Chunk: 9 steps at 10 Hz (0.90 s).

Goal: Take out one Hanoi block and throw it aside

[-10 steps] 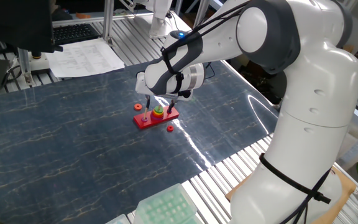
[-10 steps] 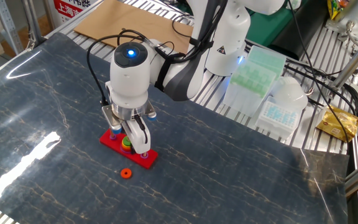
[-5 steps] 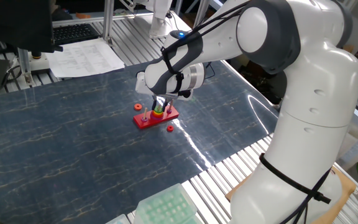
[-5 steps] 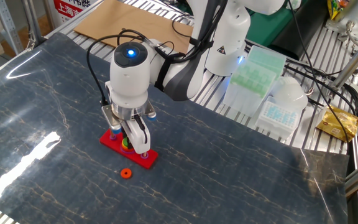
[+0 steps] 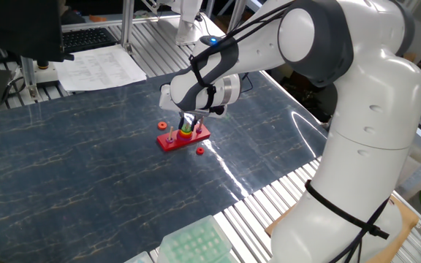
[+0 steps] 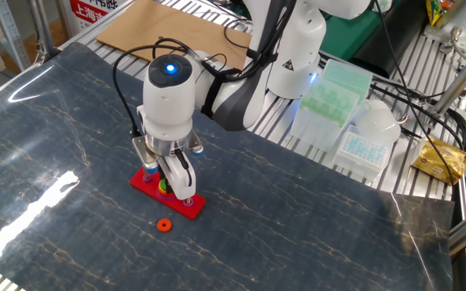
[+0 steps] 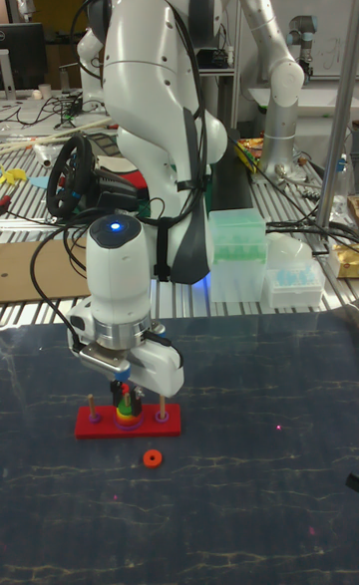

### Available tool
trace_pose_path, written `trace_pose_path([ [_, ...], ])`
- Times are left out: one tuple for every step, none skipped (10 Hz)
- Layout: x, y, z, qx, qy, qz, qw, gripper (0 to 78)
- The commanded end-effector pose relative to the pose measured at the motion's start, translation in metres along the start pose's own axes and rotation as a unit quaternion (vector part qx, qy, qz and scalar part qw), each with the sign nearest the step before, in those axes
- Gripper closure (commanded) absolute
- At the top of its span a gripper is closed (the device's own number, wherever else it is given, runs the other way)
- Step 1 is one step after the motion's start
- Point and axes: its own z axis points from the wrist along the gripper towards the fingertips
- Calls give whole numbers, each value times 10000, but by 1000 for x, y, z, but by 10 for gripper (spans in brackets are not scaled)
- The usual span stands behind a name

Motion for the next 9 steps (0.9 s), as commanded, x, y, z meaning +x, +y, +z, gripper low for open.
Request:
trace_pose_path([
  [-1,-4,-15,37,23,4,10000,763],
  [-2,-4,-17,37,27,-6,10000,763],
  [-2,-5,-19,39,30,-7,10000,763],
  [-2,-5,-20,42,36,-11,10000,763],
  [-2,-5,-22,45,40,-6,10000,763],
  [-2,-5,-24,42,43,3,10000,763],
  [-2,-5,-24,42,43,3,10000,763],
  [-3,-6,-30,53,72,9,10000,763],
  [-3,-5,-33,61,88,21,9999,763],
])
